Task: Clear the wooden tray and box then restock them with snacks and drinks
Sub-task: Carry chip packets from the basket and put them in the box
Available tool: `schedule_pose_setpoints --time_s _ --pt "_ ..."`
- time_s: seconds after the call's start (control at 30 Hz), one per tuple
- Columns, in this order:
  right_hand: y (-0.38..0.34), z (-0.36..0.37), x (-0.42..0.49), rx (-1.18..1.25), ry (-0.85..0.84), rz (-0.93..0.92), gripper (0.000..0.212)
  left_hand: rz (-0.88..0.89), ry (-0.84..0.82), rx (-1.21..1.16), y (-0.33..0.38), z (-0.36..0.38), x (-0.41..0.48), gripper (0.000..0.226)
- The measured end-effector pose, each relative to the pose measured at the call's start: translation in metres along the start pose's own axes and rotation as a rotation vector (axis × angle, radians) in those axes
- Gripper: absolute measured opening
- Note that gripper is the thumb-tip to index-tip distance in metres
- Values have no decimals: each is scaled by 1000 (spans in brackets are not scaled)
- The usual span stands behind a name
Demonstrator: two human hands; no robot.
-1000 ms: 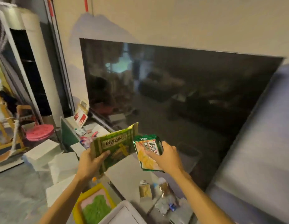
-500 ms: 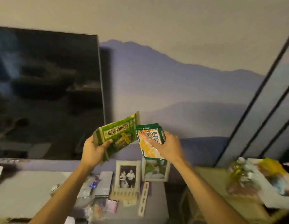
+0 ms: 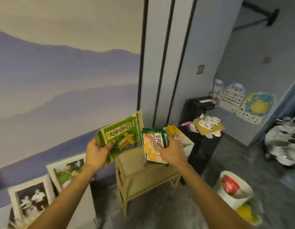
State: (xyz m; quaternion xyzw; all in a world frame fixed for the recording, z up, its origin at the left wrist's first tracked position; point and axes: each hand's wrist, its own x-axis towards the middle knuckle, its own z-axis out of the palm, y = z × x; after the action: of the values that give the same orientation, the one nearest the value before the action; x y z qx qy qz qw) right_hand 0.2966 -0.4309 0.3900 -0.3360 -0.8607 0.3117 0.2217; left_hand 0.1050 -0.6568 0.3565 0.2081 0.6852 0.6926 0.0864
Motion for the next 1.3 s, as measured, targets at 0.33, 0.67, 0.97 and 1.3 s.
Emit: schedule_pose_setpoints --time_s 0.33,0.67,0.97,1.3 --pt "153 -65 74 -53 124 211 50 -70 -112 88 -41 195 61 29" --pt "261 -80 239 -148 -3 335 58 -184 -131 196 -133 349 179 26" --pt "330 -51 360 -122 -167 355 53 -272 -27 326 -194 415 233 31" --pt "404 25 458 -72 -293 281 57 -404 300 487 -233 486 234 27"
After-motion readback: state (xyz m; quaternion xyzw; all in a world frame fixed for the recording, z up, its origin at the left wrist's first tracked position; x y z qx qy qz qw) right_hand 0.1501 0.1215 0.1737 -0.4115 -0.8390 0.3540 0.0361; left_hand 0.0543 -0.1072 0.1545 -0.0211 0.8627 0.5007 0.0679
